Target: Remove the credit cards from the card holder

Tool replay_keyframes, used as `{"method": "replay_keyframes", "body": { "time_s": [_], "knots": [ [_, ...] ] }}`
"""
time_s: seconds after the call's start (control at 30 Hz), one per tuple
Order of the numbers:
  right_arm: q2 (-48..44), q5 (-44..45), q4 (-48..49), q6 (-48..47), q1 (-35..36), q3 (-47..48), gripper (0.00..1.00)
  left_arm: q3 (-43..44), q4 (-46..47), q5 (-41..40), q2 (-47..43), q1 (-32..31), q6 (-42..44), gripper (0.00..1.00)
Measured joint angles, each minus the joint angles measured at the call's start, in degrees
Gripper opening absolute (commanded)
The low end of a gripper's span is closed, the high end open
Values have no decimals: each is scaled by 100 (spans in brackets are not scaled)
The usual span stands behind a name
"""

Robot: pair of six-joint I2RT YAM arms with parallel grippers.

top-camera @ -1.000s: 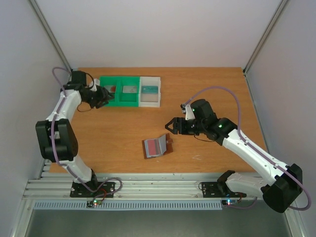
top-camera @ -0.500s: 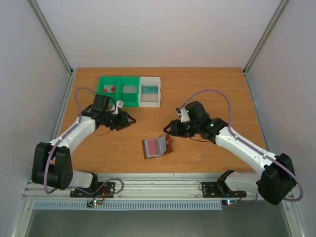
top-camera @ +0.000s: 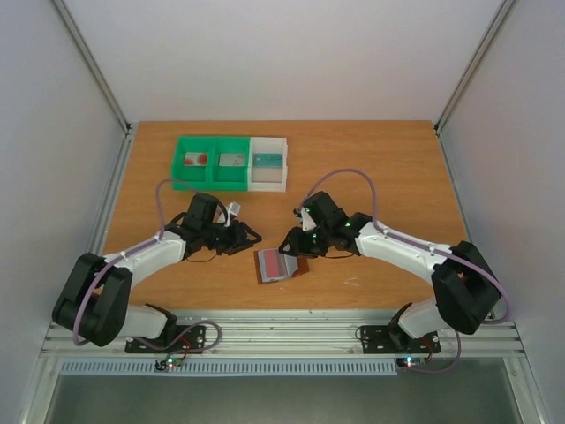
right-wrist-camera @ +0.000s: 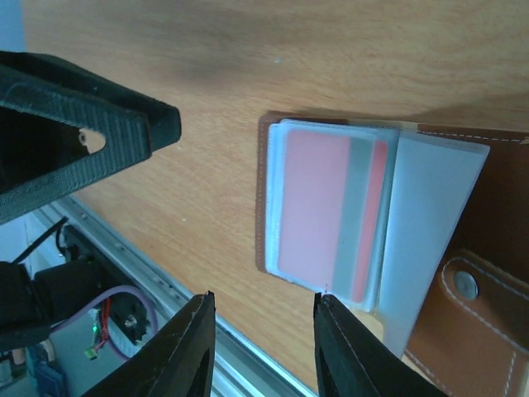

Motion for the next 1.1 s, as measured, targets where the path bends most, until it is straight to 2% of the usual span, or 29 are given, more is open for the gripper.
{"method": "replay_keyframes", "body": {
  "time_s": [0.2,0.53,1.1],
  "knots": [
    [529,118,116,11,31,0,25,-435,828,24,345,-52,-391,34],
    [975,352,256,-83,31,-11,22,-647,1930,221,1119,-85,-798,28],
    [1386,348,649,-179,31,-127,18,-647,2492,328,1762,-96,-828,27]
  ]
}}
